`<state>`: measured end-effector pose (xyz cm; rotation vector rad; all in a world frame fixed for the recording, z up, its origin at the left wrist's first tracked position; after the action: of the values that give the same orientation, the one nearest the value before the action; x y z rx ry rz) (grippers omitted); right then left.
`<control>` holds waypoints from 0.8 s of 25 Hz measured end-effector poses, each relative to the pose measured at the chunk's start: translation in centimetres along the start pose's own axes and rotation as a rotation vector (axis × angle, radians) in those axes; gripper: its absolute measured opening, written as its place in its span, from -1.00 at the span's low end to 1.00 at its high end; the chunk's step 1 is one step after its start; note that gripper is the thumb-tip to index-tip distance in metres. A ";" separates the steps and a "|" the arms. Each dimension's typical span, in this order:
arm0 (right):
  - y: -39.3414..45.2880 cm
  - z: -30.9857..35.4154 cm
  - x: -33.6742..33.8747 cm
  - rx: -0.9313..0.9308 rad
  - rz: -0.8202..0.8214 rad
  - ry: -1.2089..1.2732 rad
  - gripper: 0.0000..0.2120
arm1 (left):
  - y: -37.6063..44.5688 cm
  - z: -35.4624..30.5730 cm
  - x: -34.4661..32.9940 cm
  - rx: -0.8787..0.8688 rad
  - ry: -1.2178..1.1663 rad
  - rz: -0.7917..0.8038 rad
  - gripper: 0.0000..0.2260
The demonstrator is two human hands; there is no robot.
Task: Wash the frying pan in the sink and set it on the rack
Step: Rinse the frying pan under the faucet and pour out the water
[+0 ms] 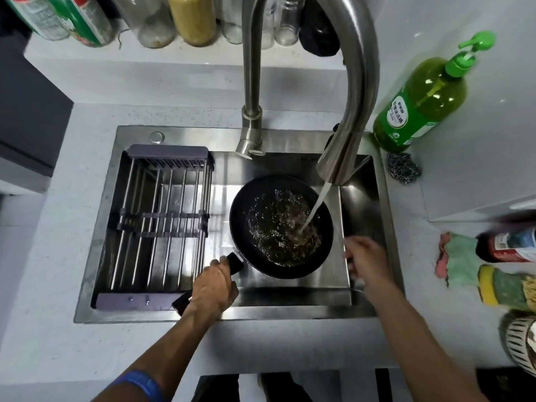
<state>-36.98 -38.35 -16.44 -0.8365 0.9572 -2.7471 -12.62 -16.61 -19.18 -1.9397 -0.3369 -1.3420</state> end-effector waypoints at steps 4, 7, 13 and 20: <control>4.9 -10.2 -5.8 -0.387 0.153 -0.081 -0.85 | 2.6 0.5 -2.2 0.087 0.075 -0.033 -0.71; 5.9 -11.3 -9.4 -0.451 0.252 0.079 -0.85 | 3.5 0.6 -3.0 0.091 0.104 -0.025 -0.65; 3.7 -4.3 -3.4 -0.148 0.054 -0.099 -0.94 | 0.8 -0.6 -0.3 0.072 0.003 0.057 -0.59; -2.1 11.3 2.5 0.542 -0.182 -0.894 -0.74 | -3.0 -4.0 0.6 0.037 -0.315 0.298 -0.69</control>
<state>-32.89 -43.51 -6.66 -1.8022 -0.0286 -2.1246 -16.86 -17.48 -16.66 -2.0753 -0.2097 -0.8365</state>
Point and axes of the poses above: each hand's wrist, its own y-axis towards the middle knuckle, its own x-axis out of the back of the hand, z = x × y, the point moved 7 cm from there along y, towards the middle knuckle, and after that the axes turned 8 degrees about -z, right-handed, at the moved point
